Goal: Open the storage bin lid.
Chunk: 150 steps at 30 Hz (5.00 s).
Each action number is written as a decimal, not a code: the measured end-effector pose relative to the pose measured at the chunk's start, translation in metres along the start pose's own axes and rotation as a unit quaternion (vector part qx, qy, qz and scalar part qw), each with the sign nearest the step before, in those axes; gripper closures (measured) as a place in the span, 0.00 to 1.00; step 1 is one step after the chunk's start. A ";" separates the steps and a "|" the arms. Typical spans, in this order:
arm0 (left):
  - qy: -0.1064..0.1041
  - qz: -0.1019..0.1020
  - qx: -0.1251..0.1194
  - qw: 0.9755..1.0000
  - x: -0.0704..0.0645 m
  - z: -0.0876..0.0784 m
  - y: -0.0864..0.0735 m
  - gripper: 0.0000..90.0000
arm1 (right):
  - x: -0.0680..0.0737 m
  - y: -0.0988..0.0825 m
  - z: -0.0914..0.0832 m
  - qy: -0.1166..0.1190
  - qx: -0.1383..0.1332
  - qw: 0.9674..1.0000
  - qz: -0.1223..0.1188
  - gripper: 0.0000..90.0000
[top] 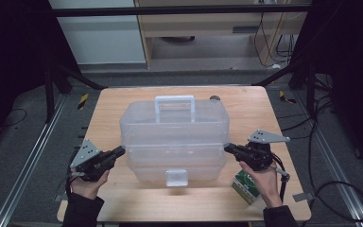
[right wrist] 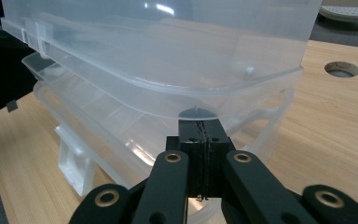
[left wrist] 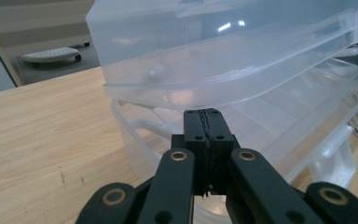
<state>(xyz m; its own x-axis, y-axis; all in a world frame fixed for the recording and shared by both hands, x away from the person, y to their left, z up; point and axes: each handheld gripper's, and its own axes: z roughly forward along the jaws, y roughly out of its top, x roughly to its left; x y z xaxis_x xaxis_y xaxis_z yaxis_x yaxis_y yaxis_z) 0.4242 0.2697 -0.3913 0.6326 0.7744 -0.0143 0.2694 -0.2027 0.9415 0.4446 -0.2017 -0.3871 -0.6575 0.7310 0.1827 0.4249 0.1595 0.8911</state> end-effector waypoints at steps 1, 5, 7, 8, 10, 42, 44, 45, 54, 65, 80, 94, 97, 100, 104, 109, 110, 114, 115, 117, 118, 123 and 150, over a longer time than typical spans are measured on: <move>0.002 0.000 -0.002 1.000 0.000 0.000 0.001 1.00 | -0.001 0.002 0.000 0.000 -0.003 1.000 0.000 0.99; 0.005 0.000 -0.004 1.000 0.002 0.002 0.008 1.00 | -0.002 0.007 0.000 0.003 -0.010 1.000 0.003 0.99; 0.006 -0.001 -0.005 1.000 0.002 0.003 0.010 1.00 | -0.003 0.009 0.000 0.004 -0.013 1.000 0.003 0.99; 0.004 -0.002 -0.005 1.000 0.002 0.004 0.011 1.00 | -0.003 0.010 0.000 0.006 -0.015 1.000 0.005 0.99; 0.008 0.001 -0.007 1.000 0.001 0.006 0.012 1.00 | -0.004 0.012 0.000 0.006 -0.015 1.000 0.005 0.99; 0.047 0.005 0.013 0.999 0.012 0.018 0.014 0.77 | -0.008 0.021 0.007 0.022 -0.015 1.000 -0.004 1.00; 0.051 0.011 0.010 0.999 0.013 0.020 0.014 0.72 | -0.008 0.021 0.008 0.022 -0.014 1.000 -0.007 1.00; 0.051 0.017 0.009 0.999 0.014 0.022 0.015 0.69 | -0.008 0.022 0.008 0.023 -0.013 1.000 -0.007 1.00; 0.045 0.030 0.006 0.999 0.017 0.035 0.024 0.64 | -0.007 0.024 0.010 0.023 -0.008 1.000 -0.009 1.00; 0.058 0.037 0.004 0.998 0.015 0.036 0.030 0.70 | -0.006 0.025 0.008 0.026 -0.014 1.000 -0.006 0.99; 0.064 0.032 0.017 0.997 0.016 0.034 0.032 0.74 | -0.012 0.013 0.006 -0.041 0.042 0.998 -0.018 0.82; 0.065 0.030 0.017 0.997 0.015 0.034 0.032 0.74 | -0.017 -0.010 0.027 -0.044 0.110 0.993 -0.004 0.80; 0.064 0.030 0.017 0.997 0.016 0.034 0.033 0.74 | -0.017 -0.012 0.030 -0.039 0.114 0.993 0.000 0.81; 0.064 0.028 0.017 0.997 0.017 0.034 0.034 0.75 | -0.018 -0.012 0.032 -0.036 0.117 0.992 0.007 0.82; 0.064 0.026 0.016 0.997 0.019 0.035 0.036 0.75 | -0.019 -0.012 0.032 -0.033 0.116 0.993 0.018 0.82; 0.066 0.030 0.011 0.997 0.021 0.036 0.042 0.76 | -0.020 -0.012 0.032 -0.033 0.117 0.992 0.021 0.82; 0.065 0.031 0.012 0.997 0.022 0.036 0.043 0.76 | -0.020 -0.012 0.032 -0.032 0.117 0.992 0.022 0.82; 0.068 0.030 0.003 0.997 0.025 0.039 0.048 0.77 | -0.020 -0.013 0.032 -0.034 0.116 0.992 0.019 0.83; 0.069 0.028 -0.001 0.997 0.025 0.040 0.050 0.77 | -0.020 -0.013 0.032 -0.033 0.116 0.993 0.019 0.83; 0.073 0.019 -0.002 0.997 0.026 0.041 0.052 0.78 | -0.020 -0.013 0.032 -0.034 0.116 0.993 0.020 0.83; 0.074 0.018 -0.005 0.997 0.027 0.042 0.053 0.78 | -0.020 -0.013 0.032 -0.034 0.116 0.992 0.020 0.83; 0.080 0.014 -0.009 0.997 0.030 0.044 0.060 0.80 | -0.019 -0.013 0.031 -0.034 0.116 0.992 0.023 0.83; 0.110 -0.013 -0.019 0.994 0.046 0.066 0.090 0.84 | -0.015 -0.012 0.032 -0.048 0.122 0.991 0.010 0.83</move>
<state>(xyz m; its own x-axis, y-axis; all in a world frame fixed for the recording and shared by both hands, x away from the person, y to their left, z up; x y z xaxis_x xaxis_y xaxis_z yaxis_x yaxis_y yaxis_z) 0.5251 0.2474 -0.3289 0.4509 0.8921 0.0305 0.2535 -0.1607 0.9539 0.4692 -0.1934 -0.4134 -0.5892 0.7942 0.1484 0.5838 0.2914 0.7578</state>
